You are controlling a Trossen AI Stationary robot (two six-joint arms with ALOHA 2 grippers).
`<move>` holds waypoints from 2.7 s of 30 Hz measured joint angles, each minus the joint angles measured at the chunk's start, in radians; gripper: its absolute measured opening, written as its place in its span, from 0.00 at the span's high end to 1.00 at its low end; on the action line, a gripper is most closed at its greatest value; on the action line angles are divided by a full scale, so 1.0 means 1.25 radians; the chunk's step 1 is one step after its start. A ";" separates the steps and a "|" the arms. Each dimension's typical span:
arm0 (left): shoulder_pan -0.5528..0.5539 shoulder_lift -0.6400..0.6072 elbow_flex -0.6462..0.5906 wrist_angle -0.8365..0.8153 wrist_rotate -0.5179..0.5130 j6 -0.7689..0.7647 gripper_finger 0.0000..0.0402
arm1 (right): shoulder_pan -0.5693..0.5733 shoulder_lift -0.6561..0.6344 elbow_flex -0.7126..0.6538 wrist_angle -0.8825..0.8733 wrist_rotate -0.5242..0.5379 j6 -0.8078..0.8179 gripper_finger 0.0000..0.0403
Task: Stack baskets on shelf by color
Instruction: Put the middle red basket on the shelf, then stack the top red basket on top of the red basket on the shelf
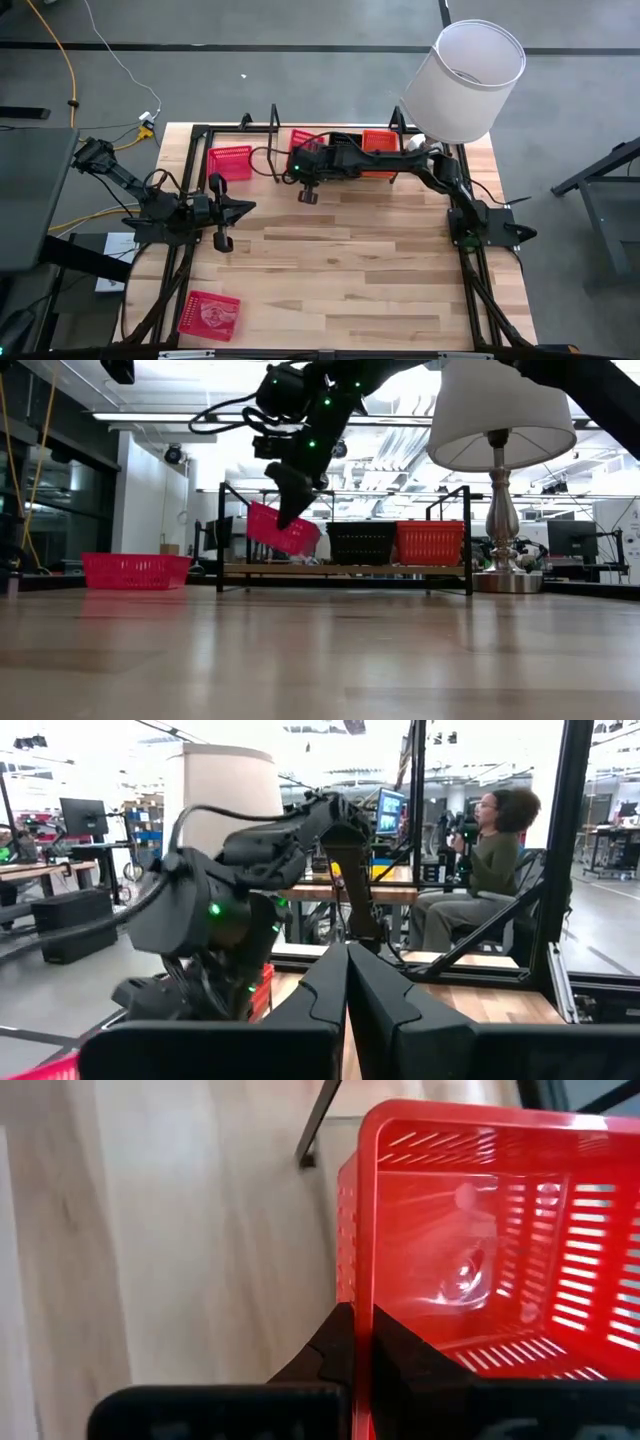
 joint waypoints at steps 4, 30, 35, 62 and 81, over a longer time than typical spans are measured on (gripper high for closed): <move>0.000 0.000 0.000 0.000 0.000 0.006 1.00 | -0.002 0.003 0.000 0.000 0.002 0.002 1.00; 0.000 0.000 0.000 -0.013 0.018 -0.003 1.00 | 0.016 -0.005 0.000 -0.038 0.039 -0.094 0.58; 0.000 0.000 0.000 -0.033 0.016 0.001 1.00 | 0.043 -0.064 0.000 -0.143 0.022 -0.062 0.56; 0.010 0.000 0.000 -0.108 0.017 -0.015 1.00 | 0.248 -0.725 -0.766 0.089 0.082 0.236 0.67; 0.372 0.148 0.161 -0.637 0.200 -0.343 0.96 | 0.293 -1.027 -1.408 1.195 0.107 0.027 0.67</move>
